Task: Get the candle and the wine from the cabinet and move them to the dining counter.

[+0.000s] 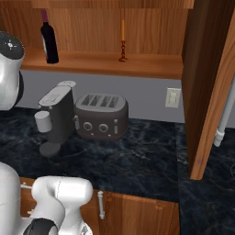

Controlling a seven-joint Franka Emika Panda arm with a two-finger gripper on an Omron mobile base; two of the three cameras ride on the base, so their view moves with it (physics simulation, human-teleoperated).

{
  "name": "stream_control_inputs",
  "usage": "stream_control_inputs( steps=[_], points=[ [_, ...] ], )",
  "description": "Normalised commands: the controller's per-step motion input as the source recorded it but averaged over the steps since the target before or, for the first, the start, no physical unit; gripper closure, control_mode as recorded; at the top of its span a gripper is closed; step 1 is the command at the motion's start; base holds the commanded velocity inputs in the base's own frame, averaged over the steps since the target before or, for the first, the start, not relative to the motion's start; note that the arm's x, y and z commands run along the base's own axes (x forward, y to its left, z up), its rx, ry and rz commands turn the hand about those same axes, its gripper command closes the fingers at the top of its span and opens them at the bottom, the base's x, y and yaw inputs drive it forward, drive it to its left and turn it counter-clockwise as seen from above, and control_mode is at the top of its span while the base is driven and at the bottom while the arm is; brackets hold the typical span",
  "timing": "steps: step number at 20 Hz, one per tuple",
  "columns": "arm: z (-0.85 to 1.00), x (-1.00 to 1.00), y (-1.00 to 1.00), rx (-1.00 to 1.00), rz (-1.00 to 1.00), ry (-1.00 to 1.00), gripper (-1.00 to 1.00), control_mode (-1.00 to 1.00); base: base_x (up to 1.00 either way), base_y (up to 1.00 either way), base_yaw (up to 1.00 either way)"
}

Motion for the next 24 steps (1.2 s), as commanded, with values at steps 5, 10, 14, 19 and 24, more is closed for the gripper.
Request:
stream_control_inputs(
  steps=[5,10,14,19,24],
  points=[
    [0.06,-0.05,-0.15,-0.25,0.0,-0.15,-1.0,-1.0,0.0,0.0,0.0],
    [0.02,0.0,-0.06,-0.25,0.0,-0.09,-1.0,-1.0,0.0,0.0,0.0],
    [0.0,0.03,-0.14,-0.2,0.0,-0.09,-1.0,-1.0,0.0,0.0,0.0],
    [0.0,0.08,-0.29,-0.1,0.0,-0.06,-1.0,-1.0,0.0,0.0,0.0],
    [0.0,0.06,-0.37,-0.04,0.0,-0.18,-1.0,-1.0,0.0,0.0,0.0]
  ],
)
